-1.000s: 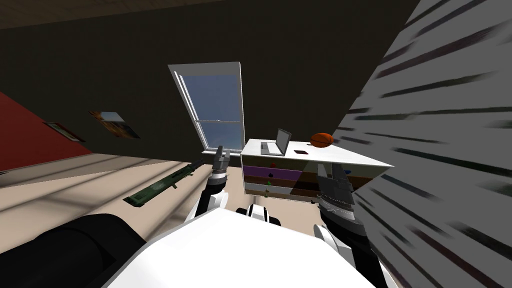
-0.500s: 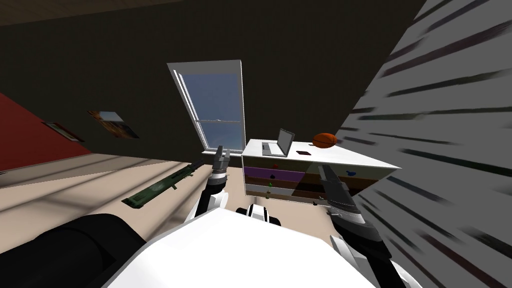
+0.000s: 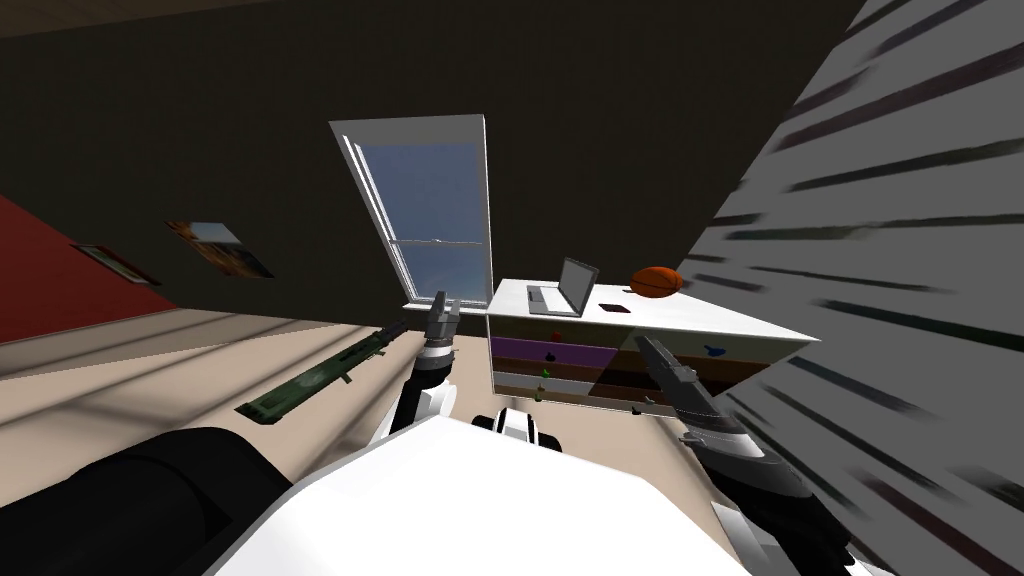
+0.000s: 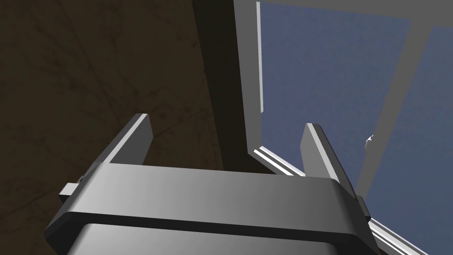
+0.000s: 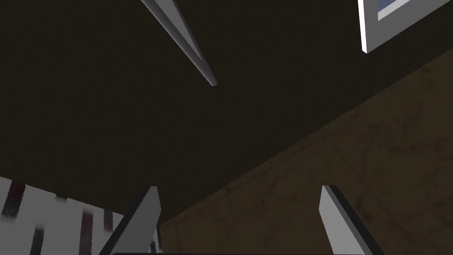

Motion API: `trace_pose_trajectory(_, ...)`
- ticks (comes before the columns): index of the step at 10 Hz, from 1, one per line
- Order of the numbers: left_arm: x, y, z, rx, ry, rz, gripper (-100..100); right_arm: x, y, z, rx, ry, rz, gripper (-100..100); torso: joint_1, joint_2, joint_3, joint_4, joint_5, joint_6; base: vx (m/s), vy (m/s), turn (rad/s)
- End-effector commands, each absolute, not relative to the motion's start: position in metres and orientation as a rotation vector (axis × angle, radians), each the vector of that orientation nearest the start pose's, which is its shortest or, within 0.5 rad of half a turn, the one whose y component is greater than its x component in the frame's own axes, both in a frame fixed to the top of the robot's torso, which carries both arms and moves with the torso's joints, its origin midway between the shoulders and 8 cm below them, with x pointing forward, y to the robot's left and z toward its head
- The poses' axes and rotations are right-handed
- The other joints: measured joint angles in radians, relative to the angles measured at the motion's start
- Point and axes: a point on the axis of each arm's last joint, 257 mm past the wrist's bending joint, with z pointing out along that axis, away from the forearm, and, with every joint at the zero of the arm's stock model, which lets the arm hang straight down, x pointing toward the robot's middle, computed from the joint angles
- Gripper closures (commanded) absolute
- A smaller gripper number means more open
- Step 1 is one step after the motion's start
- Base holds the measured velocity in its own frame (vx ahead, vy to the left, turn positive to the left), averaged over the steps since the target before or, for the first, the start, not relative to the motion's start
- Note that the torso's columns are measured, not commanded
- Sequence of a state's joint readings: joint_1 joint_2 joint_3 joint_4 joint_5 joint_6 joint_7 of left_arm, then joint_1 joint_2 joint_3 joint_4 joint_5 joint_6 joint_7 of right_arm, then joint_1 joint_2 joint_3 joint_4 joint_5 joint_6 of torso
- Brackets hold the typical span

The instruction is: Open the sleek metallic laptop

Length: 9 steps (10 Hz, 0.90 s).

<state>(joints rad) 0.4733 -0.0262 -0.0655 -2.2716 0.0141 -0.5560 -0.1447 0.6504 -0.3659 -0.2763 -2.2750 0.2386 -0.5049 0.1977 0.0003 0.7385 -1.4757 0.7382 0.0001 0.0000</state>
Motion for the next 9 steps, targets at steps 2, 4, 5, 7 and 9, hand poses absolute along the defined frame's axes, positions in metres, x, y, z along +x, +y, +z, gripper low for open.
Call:
trace_pose_trajectory(2, 0.340, 0.258, 0.040, -0.585, 0.565, -1.265, 0, 0.333, -0.349, -0.025, -0.009, 1.238, 0.395, -100, 0.000, -0.001, 0.000, 0.000, 0.000, 0.000, 0.043, 0.074, -0.004)
trace_pose_trajectory(4, 0.340, 0.258, 0.040, -0.585, 0.565, -1.265, 0, 0.334, -0.356, -0.028, -0.064, 1.274, 0.327, -100, -0.002, 0.000, 0.000, 0.000, -0.001, 0.000, 0.027, 0.036, 0.004)
trace_pose_trajectory(5, 0.340, 0.258, 0.040, -0.585, 0.565, -1.265, 0, 0.334, -0.365, -0.030, -0.109, 1.304, 0.260, -100, -0.002, 0.000, 0.000, 0.000, -0.001, 0.000, 0.038, 0.042, 0.013)
trace_pose_trajectory(7, 0.340, 0.258, 0.040, -0.585, 0.565, -1.265, 0, 0.336, -0.384, -0.031, -0.196, 1.354, 0.131, -100, 0.001, -0.001, -0.001, 0.000, 0.000, 0.000, 0.043, 0.061, 0.028)
trace_pose_trajectory(9, 0.340, 0.258, 0.040, -0.585, 0.565, -1.265, 0, 0.338, -0.402, -0.030, -0.281, 1.394, 0.007, -100, 0.001, -0.001, -0.001, 0.000, 0.000, 0.000, 0.051, 0.076, 0.053)
